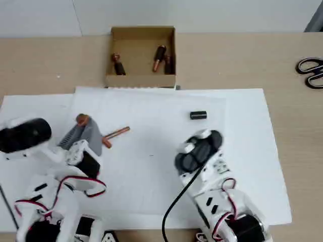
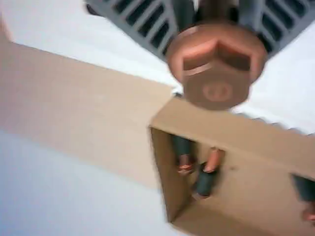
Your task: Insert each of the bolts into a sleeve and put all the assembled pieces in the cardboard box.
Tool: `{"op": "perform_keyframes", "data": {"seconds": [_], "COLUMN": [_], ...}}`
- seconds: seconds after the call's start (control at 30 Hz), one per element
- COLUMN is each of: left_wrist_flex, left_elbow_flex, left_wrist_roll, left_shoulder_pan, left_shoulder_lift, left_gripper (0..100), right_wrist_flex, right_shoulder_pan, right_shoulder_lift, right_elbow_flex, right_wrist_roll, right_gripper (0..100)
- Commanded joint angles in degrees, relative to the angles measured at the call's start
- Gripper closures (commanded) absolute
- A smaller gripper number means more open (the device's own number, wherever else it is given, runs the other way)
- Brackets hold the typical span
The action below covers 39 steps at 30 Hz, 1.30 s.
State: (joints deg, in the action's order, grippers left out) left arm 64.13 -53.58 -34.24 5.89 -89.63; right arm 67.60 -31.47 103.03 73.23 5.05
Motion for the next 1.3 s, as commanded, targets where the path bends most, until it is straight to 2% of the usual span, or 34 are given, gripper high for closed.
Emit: {"op": "perform_keyframes", "data": {"seconds": [0.0, 0.17, 0.3, 0.43, 0.63, 0.73, 0.87, 1.27], "left_wrist_flex": [-3.87, -3.87, -3.96, -4.22, -12.04, -14.24, -14.15, -10.9], "left_elbow_flex": [-5.23, -10.15, -11.82, -12.18, -16.4, -18.15, -18.42, -18.07], "left_wrist_roll": [-0.44, -0.44, -0.35, -0.62, -0.62, -0.62, -0.53, -0.44], "left_shoulder_pan": [2.9, 8.09, 12.22, 13.36, 13.54, 16.62, 21.8, 22.51], "left_shoulder_lift": [-4.48, -10.73, -14.68, -14.51, -14.33, -14.33, -14.33, -14.33], "left_gripper": [99, 99, 99, 99, 99, 99, 99, 99], "right_wrist_flex": [-2.51, -2.24, -2.51, -2.51, -2.51, -2.51, -2.51, -2.77], "right_shoulder_pan": [-7.6, -15.52, -16.31, -16.31, -17.71, -19.56, -19.47, -15.78], "right_shoulder_lift": [0.22, 0.22, 0.22, 0.22, 0.22, 0.22, 0.22, 0.22], "right_elbow_flex": [-0.18, -0.18, 0.18, 0.44, 1.32, 1.41, 1.41, 1.93], "right_wrist_roll": [-4.4, -6.51, -6.59, -6.68, -6.59, -6.59, -6.51, -6.33], "right_gripper": [99.5, 99.5, 99.5, 99.5, 99.5, 99.5, 99.5, 99.5]}}
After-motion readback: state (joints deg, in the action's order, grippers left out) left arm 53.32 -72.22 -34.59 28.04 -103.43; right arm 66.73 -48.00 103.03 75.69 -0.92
